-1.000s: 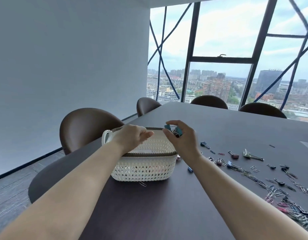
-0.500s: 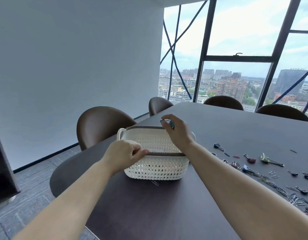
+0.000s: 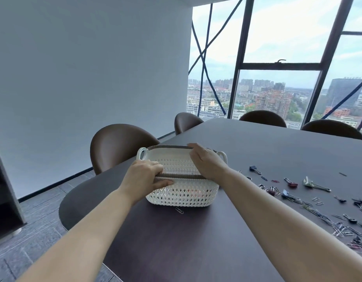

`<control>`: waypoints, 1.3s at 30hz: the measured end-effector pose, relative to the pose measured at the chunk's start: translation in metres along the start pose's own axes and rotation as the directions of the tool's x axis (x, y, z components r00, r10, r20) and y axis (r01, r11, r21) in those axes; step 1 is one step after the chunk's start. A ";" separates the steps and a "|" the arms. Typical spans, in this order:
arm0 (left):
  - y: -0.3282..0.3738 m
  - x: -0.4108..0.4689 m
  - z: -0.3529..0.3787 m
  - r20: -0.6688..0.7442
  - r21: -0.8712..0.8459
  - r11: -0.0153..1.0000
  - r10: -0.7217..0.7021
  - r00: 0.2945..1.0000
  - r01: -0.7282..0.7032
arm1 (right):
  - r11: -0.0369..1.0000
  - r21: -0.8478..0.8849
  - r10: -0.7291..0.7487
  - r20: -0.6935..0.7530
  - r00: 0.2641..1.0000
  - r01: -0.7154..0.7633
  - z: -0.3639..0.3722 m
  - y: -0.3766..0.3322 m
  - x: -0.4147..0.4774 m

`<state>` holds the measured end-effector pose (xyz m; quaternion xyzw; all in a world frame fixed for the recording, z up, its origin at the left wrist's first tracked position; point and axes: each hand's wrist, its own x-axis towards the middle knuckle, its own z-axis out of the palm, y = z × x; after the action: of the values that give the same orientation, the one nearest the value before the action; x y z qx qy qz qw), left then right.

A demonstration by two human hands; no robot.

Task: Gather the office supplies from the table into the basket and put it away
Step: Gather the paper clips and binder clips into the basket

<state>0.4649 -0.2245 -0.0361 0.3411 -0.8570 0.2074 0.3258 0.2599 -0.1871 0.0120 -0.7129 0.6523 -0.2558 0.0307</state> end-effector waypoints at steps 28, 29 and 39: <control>0.273 0.004 0.040 0.666 -0.481 0.851 0.196 0.720 0.212 | 0.922 -0.056 0.369 -0.167 0.914 -0.383 -0.079 0.208 -0.278; 0.288 0.010 0.042 0.646 -0.532 0.822 0.237 0.726 0.205 | 0.902 -0.068 0.412 -0.156 0.898 -0.426 -0.088 0.221 -0.294; 0.399 0.070 0.082 0.666 -0.532 0.846 0.415 0.620 0.006 | 0.465 -0.275 0.846 -0.143 0.514 -0.841 -0.150 0.303 -0.397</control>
<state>0.1048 -0.0317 -0.0972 0.1988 -0.9698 -0.1400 -0.0170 -0.0847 0.1870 -0.1012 -0.2952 0.9494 -0.0970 0.0448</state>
